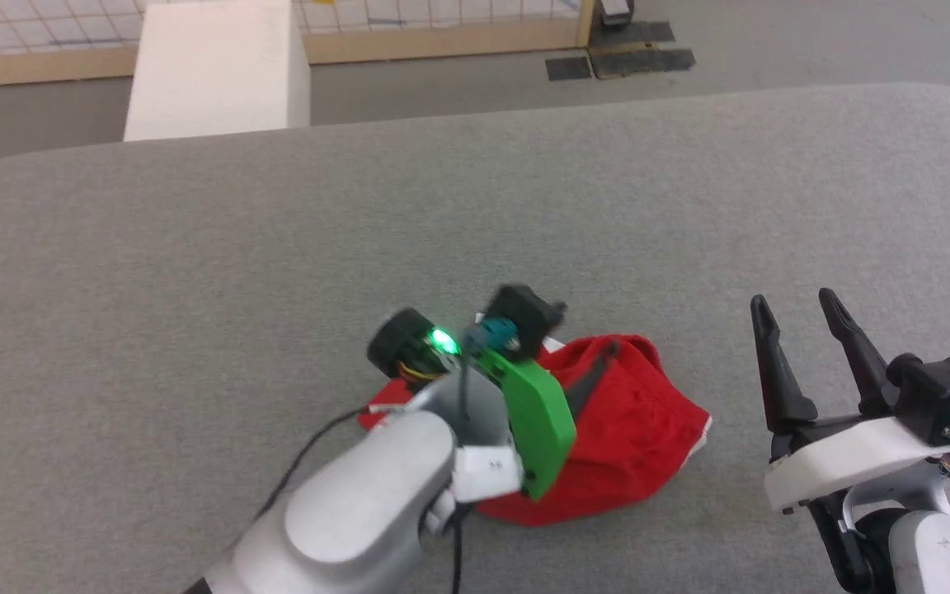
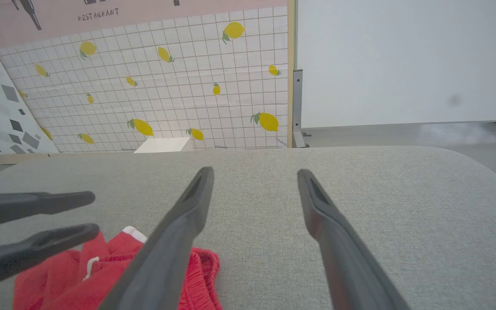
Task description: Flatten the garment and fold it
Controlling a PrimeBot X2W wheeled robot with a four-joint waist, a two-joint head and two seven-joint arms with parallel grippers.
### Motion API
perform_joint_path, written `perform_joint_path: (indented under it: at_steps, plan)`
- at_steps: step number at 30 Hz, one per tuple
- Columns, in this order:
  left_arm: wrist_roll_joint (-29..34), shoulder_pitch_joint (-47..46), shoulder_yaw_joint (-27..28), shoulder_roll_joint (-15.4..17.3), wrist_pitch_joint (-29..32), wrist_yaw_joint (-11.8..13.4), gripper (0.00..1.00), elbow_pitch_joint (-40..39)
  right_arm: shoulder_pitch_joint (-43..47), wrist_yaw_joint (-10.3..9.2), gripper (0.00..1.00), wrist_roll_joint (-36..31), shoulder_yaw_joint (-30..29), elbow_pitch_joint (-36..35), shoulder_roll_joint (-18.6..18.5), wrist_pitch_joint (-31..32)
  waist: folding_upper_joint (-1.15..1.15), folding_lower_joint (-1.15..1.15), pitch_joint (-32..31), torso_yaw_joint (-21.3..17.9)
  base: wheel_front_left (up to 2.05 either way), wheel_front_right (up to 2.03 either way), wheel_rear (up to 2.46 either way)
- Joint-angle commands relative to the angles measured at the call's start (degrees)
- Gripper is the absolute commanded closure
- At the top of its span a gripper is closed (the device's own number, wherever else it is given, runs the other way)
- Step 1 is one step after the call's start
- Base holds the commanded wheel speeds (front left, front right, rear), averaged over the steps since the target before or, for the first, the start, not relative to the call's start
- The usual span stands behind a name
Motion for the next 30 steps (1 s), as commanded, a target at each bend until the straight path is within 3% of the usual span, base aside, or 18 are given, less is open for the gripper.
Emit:
perform_joint_path:
  at_steps: [1,8,17,23,30]
  plan:
    - [-0.12,-1.22,1.5,1.28,-1.12,0.81,0.0,-0.32,0.12,-0.08,0.0,0.45,0.13,0.2,0.16,0.28,0.0,0.0,-2.96,2.94,0.0,0.0,0.0]
    - [0.49,-1.54,8.8,8.46,-6.27,5.27,0.0,-1.24,1.99,-0.08,0.0,0.54,-0.46,-0.06,0.16,1.67,0.0,0.0,-6.03,6.62,0.0,0.0,0.0]
    - [0.66,8.84,15.83,18.61,-13.53,12.7,0.0,-7.79,5.21,-0.08,0.0,0.61,-0.66,-0.63,0.17,3.07,0.0,0.0,-7.76,10.14,0.0,0.0,0.0]
    - [1.11,19.06,16.66,21.16,-17.15,18.04,0.0,-13.76,6.66,-0.08,0.0,1.0,-0.75,-0.65,0.17,3.22,0.0,0.0,-7.95,10.95,0.0,0.0,0.0]
    - [3.1,25.39,14.6,21.81,-19.22,20.95,0.0,-17.49,7.49,-0.08,0.0,1.17,-0.7,-0.27,0.17,3.19,0.0,0.0,-8.17,11.03,0.0,0.0,0.0]
